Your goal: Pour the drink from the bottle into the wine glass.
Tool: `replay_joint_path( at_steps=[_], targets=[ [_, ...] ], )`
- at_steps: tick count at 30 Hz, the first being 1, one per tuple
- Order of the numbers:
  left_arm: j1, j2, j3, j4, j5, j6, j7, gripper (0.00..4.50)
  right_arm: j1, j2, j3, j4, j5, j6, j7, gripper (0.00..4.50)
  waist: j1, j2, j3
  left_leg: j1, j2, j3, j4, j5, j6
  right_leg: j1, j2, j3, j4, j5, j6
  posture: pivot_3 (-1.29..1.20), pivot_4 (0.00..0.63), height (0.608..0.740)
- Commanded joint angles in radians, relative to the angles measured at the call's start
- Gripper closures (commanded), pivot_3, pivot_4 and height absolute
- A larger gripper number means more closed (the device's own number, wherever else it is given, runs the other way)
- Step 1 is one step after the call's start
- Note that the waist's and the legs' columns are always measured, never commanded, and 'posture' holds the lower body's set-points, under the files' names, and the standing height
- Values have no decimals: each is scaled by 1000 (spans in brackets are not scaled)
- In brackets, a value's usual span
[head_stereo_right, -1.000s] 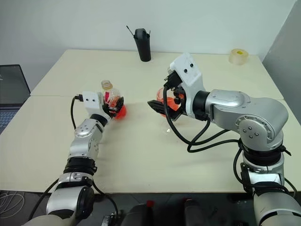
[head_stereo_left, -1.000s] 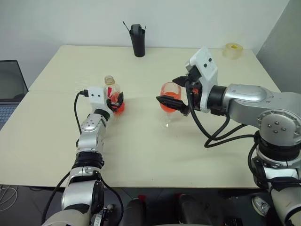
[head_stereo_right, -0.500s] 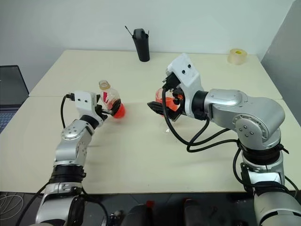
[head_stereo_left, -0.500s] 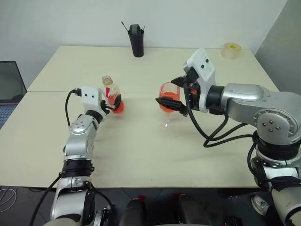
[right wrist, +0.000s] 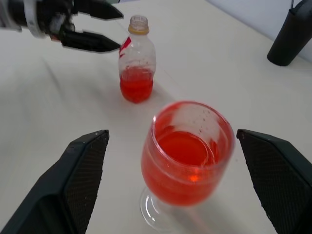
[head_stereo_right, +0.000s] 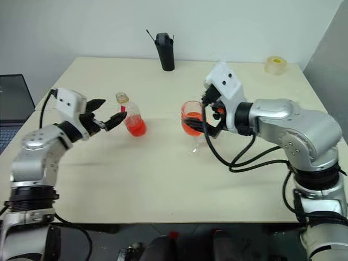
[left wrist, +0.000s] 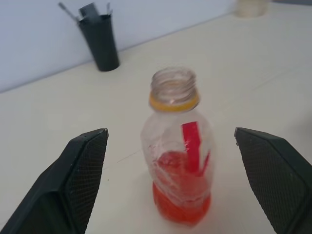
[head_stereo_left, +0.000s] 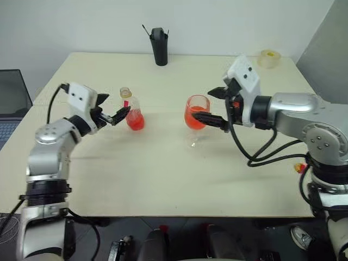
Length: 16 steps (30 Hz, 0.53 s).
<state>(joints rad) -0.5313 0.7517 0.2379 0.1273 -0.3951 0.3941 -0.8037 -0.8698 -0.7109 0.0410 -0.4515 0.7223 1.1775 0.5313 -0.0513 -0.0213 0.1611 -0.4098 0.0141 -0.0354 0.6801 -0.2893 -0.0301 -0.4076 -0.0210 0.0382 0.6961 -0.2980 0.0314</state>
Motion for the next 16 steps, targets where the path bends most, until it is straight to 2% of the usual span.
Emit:
replay_joint_path(
  at_steps=[1,3,7,11,16],
  targets=[
    [-25,70,61,-90,-124,70,-123,45,35,-88,-212,0,76,-76,133,0,4,0,0,0,0,0,0,0,0,0,0,0,0,0,0,0,150,740],
    [-14,111,75,-113,-178,126,-184,45,110,-144,-307,0,105,-136,232,0,7,0,0,0,0,0,0,0,0,0,0,0,0,0,0,0,150,740],
    [-17,219,100,-129,-272,215,-326,45,366,-337,-383,33,0,-294,436,0,18,0,0,1,0,1,-1,0,1,2,1,0,-2,0,0,0,150,740],
    [-75,301,113,-51,-306,234,-428,45,459,-355,-501,137,17,-365,504,0,16,1,1,4,1,6,-1,0,1,2,2,4,0,0,0,0,150,740],
    [-93,344,80,-1,-308,241,-539,45,502,-369,-520,174,9,-430,560,0,14,2,1,7,0,10,-3,-1,1,3,3,6,0,-1,0,0,150,740]
  ],
)
